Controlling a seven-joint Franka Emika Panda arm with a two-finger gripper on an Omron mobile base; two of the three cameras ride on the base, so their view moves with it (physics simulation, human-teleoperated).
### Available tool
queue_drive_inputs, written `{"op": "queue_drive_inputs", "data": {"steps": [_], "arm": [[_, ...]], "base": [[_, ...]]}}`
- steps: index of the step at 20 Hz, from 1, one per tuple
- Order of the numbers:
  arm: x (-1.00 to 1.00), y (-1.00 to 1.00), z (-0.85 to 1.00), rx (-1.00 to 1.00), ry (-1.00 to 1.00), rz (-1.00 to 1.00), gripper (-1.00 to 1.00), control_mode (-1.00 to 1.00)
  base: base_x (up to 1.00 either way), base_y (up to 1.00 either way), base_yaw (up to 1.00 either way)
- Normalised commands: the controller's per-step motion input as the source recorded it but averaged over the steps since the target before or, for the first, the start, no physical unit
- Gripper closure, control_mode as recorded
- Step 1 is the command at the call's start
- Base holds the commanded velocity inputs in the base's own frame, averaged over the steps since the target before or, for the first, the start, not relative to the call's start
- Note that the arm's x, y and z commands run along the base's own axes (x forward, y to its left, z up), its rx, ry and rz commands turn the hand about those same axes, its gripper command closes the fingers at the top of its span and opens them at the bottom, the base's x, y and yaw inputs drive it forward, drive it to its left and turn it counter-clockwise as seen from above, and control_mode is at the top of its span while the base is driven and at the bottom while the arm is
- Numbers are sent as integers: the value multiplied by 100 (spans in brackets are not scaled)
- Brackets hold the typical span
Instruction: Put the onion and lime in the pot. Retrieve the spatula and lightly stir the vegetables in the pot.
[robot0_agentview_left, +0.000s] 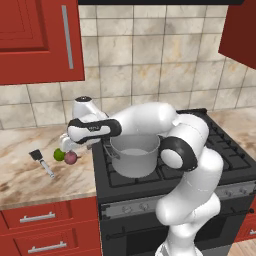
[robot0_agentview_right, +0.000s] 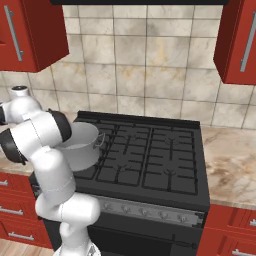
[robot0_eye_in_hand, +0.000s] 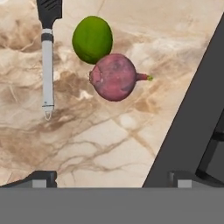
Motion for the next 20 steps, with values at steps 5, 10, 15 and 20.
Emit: {"op": "queue_drive_inputs", "data": {"steps": [5, 10, 15, 20], "arm": [[3, 20, -22, 0, 8, 0, -100, -100], [34, 21, 0, 0, 3, 0, -100, -100], [44, 10, -4, 0, 0, 0, -100, -100], [27, 12, -16, 0, 0, 0, -100, -100]], "base": [[0, 0, 0], [0, 0, 0], [0, 0, 0], [0, 0, 0]]}}
